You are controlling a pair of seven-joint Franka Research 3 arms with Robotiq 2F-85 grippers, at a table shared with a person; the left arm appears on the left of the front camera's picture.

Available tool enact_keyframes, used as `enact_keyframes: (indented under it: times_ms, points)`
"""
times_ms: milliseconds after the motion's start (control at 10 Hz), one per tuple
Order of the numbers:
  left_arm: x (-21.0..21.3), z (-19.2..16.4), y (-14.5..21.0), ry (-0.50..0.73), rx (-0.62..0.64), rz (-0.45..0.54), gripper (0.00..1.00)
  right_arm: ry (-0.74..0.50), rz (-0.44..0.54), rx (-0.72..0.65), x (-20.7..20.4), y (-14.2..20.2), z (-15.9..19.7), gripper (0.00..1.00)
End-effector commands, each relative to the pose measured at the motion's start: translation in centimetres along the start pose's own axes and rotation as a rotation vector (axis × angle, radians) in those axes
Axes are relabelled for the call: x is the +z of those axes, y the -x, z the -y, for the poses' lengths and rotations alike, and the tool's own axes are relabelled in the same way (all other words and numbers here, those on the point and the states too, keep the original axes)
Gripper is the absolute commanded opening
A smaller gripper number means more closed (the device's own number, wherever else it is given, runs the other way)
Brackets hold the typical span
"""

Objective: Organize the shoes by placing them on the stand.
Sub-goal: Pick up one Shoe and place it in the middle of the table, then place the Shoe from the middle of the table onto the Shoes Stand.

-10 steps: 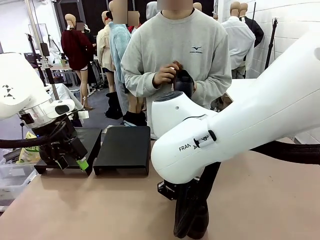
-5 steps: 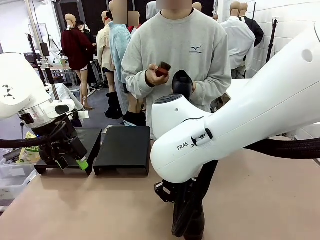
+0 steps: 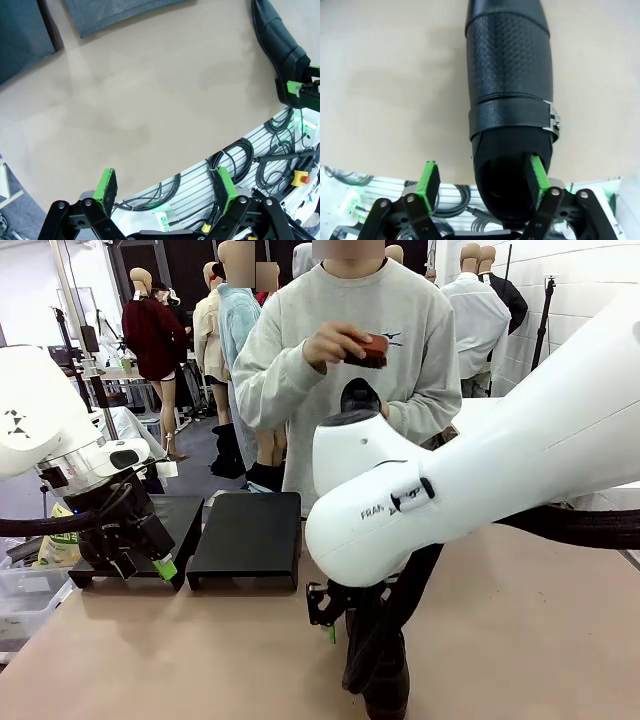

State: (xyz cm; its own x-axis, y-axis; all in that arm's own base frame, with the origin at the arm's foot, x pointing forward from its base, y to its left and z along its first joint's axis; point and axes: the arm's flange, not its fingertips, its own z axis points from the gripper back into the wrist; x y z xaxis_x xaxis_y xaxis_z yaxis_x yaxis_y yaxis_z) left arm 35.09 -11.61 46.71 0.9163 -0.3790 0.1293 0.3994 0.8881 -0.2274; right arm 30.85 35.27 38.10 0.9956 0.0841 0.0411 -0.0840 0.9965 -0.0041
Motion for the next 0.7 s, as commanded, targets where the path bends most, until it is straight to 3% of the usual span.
enact_keyframes:
  times_ms: [0, 400, 600]
  points:
    - [0.0, 0.0, 0.0, 0.003, 0.004, 0.001, 1.00, -0.087, -0.001, 0.004, 1.1, 1.1, 2.0, 1.00]
    - [0.0, 0.0, 0.0, 0.003, 0.004, 0.001, 1.00, -0.140, -0.010, -0.018, 1.6, 1.7, 2.5, 1.00]
    - [0.0, 0.0, 0.0, 0.003, 0.004, 0.001, 1.00, -0.088, 0.005, -0.006, 2.4, 0.7, 1.9, 1.00]
